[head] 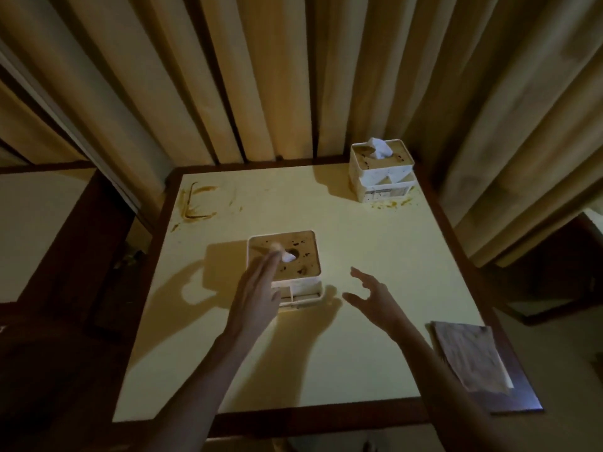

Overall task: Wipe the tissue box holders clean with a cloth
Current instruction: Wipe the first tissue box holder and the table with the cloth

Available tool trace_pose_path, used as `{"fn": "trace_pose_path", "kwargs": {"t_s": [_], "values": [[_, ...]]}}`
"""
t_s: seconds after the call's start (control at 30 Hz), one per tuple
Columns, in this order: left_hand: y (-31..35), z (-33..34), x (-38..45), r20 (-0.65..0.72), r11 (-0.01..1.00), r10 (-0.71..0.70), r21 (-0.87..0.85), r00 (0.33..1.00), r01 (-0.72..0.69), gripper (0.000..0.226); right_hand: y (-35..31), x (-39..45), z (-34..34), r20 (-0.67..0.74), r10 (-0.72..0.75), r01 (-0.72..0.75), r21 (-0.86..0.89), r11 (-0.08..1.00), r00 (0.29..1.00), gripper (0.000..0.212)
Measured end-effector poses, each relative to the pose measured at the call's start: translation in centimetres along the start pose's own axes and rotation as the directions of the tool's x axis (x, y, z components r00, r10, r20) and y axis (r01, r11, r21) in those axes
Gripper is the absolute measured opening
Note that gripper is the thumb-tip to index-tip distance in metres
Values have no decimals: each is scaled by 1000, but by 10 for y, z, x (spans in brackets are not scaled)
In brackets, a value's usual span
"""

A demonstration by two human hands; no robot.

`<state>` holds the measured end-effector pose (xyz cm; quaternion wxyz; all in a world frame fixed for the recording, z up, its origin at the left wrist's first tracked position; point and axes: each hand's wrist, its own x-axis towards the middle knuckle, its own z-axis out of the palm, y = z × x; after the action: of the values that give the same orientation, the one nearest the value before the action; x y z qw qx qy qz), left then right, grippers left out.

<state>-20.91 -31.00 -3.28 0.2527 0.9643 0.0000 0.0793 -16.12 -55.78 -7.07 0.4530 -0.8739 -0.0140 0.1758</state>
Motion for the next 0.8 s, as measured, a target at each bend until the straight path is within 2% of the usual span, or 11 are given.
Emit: {"fn": "trace_pose_path", "kwargs": {"t_s": [0.07,0.17,0.23,0.27,0.33,0.37,0.43,0.53,0.63,0.73,0.8], "values": [[42,14,-7,121,991,130,-46,984,-125,57,27,-28,-32,-56,-5,2,-63,998,998,51],[114,57,-22,379,986,150,-131,913,-107,40,74,-74,-82,-111,-24,-15,-339,941,994,34],[155,95,-33,497,984,46,-172,866,46,35,111,-94,-109,-129,-42,-16,-417,909,991,34],[172,115,-39,544,966,-18,-206,839,154,34,128,-101,-119,-96,14,-52,-408,912,995,36],[202,147,-49,621,893,-142,-256,771,370,38,161,-110,-133,-28,108,-109,-448,888,994,42],[216,159,-53,641,851,-199,-263,742,455,42,169,-114,-137,-2,112,-100,-477,873,994,44],[238,178,-58,656,762,-291,-280,696,583,46,185,-119,-140,30,87,-61,-496,866,996,35],[266,192,-62,642,653,-365,-339,674,677,16,195,-124,-141,80,33,8,-463,887,996,35],[279,199,-61,641,568,-406,-382,652,729,16,192,-126,-147,71,-5,28,-321,947,997,32],[280,202,-64,682,524,-392,-386,618,759,13,189,-129,-153,58,38,-31,-120,992,998,32],[275,200,-65,644,521,-411,-416,646,746,10,190,-129,-154,94,44,-38,-63,997,995,36]]}}
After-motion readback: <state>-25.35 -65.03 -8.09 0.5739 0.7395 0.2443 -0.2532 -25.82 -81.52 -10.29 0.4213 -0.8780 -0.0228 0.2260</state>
